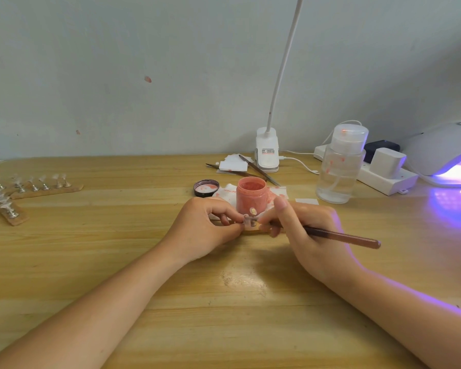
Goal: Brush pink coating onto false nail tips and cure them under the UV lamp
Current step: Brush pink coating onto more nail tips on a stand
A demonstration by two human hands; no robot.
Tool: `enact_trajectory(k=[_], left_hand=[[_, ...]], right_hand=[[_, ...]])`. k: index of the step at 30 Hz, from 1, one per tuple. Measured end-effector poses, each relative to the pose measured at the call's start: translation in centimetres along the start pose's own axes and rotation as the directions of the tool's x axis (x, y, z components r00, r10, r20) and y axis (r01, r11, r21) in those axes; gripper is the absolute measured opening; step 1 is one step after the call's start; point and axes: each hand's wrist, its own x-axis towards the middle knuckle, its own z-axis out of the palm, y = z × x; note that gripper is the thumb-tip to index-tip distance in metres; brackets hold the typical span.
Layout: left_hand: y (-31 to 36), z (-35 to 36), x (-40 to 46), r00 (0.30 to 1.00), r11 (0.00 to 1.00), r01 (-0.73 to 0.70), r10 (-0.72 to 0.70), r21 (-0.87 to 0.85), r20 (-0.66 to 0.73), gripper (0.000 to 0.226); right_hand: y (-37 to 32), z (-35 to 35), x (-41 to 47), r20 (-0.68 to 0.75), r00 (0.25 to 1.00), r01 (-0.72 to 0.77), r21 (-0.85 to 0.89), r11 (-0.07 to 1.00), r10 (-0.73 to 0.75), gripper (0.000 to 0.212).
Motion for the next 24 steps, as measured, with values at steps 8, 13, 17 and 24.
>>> enact_trajectory(k=[8,13,17,24], left_hand=[[0.05,-0.08,-0.04,1.000,1.000,-0.002,0.001,-0.015,-0.017,0.025],[0.14,-0.10,-0.05,1.000,1.000,0.001,-0.002,-0.023,-0.021,0.034],[0.09,-0.10,-0.03,1.000,1.000,-0.002,0.002,-0.017,-0.003,0.034],[0.00,-0.05,0.03,1.000,1.000,0.003,-0.003,-0.024,-0.017,0.034]], right_hand=[[0.01,0.01,0.01,-0.007,1.000,-0.015,-0.002,1.000,0.015,0.047],[-0.04,-0.07,-0.06,-0.022,1.000,-0.012,0.023,1.000,0.013,0.048],[-0.07,0.01,0.03,0.031,0.998,-0.062,-0.020,0.998,0.062,0.049],[-0.06,0.07,0.05,0.022,0.998,-0.055,-0.012,0.998,0.056,0.050]])
